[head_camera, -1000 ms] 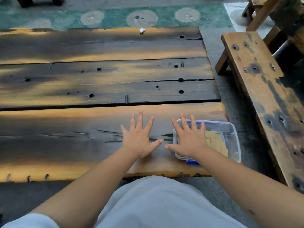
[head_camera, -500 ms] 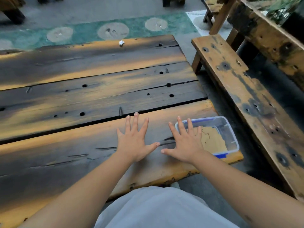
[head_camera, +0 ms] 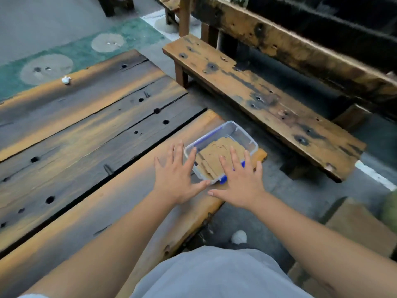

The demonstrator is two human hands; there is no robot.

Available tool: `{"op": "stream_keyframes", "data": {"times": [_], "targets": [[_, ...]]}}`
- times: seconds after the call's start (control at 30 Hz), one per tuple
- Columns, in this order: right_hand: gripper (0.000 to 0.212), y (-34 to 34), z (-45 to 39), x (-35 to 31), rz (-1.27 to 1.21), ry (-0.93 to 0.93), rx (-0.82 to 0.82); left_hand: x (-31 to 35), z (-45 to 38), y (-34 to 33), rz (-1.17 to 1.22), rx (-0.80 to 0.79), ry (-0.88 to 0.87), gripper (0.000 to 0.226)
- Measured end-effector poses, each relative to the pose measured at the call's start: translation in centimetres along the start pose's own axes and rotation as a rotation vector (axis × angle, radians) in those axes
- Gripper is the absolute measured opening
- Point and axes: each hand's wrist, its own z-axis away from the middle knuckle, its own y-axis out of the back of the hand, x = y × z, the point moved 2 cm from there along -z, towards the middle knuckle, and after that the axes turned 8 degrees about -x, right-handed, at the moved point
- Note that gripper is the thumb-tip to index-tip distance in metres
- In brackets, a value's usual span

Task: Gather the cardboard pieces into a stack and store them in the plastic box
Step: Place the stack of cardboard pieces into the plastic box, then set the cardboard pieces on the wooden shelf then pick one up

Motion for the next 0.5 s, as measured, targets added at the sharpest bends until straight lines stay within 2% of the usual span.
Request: {"op": "stream_keyframes", "data": {"times": [0.23,0.5], "targets": [[0.118,-0.2,5.1,8.9,-0.131,-0.212,0.070,9.5,-2.7,1.1,-0.093,0.007,-0.223,0.099],[0.114,-2.4,11.4,20.2,-0.245,-0.430,0.116,23.8,-4.1,0.7,-0.146,0.004,-0.468,0.099]]}}
